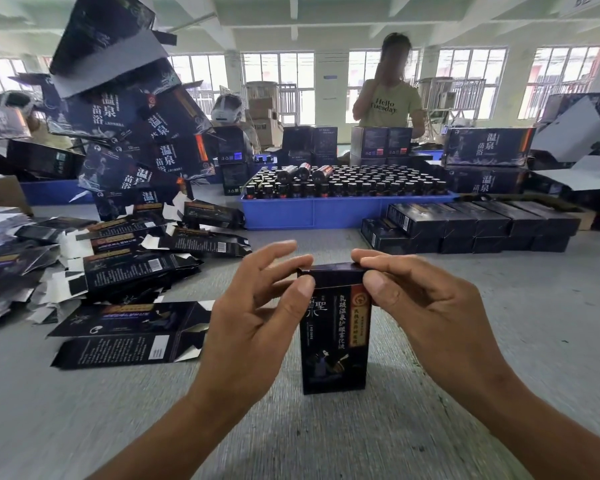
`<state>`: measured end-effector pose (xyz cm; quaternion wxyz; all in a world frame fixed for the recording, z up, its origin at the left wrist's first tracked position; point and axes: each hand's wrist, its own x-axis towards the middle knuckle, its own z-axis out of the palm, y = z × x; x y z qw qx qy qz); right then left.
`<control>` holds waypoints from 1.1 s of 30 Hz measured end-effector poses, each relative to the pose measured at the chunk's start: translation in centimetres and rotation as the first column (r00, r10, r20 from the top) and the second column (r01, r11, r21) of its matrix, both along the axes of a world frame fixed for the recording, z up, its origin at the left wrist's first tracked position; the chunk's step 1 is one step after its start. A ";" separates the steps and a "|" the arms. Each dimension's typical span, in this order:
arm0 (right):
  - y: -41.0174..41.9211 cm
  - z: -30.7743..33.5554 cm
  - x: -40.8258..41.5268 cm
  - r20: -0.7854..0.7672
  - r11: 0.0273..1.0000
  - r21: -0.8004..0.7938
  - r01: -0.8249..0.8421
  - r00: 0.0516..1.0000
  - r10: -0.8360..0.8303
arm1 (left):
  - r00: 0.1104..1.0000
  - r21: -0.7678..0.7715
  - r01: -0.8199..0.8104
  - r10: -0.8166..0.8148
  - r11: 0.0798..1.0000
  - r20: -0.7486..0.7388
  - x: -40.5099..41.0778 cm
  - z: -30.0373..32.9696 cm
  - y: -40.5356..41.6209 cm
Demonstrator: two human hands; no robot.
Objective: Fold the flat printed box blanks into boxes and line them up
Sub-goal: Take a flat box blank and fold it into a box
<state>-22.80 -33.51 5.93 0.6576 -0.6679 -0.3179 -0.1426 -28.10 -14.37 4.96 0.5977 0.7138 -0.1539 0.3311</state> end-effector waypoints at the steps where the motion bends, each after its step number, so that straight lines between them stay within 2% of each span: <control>1: 0.0 0.0 0.0 0.009 1.000 -0.006 0.001 1.000 -0.001 | 1.000 0.039 -0.014 0.013 0.999 0.015 0.0 0.0 0.0; 5: -0.2 -0.2 0.2 0.064 0.998 -0.061 0.034 0.998 -0.030 | 0.990 0.207 -0.113 0.092 0.972 0.111 0.1 -0.2 0.4; 9: -0.3 -0.4 0.5 0.250 0.977 -0.151 0.151 0.962 -0.110 | 0.976 0.313 -0.174 0.121 0.934 0.181 0.5 -0.5 0.8; 12: -0.3 -0.6 0.8 0.355 0.957 -0.178 0.228 0.922 -0.154 | 0.977 0.353 -0.185 0.132 0.917 0.169 0.7 -0.8 0.9; 15: -0.2 -1.0 1.0 0.374 0.945 -0.202 0.259 0.912 -0.170 | 0.988 0.374 -0.151 0.125 0.915 0.093 0.8 -1.4 0.9; 19: 0.2 -1.9 1.4 0.232 0.898 -0.381 0.218 0.963 -0.136 | 0.986 0.357 -0.004 0.063 0.934 -0.152 1.3 -1.5 1.5; 22: 0.5 -2.8 1.7 0.190 0.804 -0.557 0.210 0.974 -0.123 | 0.969 0.276 -0.025 0.091 0.961 -0.229 2.0 -1.7 2.0; 27: 0.8 -3.5 1.3 0.317 0.632 -0.737 0.240 0.948 0.010 | 0.913 0.076 -0.104 0.125 0.992 -0.389 3.1 -2.3 3.1; 30: 1.7 -4.3 0.8 0.355 0.535 -0.796 0.284 0.934 0.033 | 0.868 0.130 -0.106 0.155 0.986 -0.471 3.5 -2.8 3.2; 33: 2.1 -4.8 0.9 0.352 0.526 -0.787 0.323 0.935 -0.048 | 0.857 0.225 -0.112 0.208 0.968 -0.471 3.8 -3.0 2.7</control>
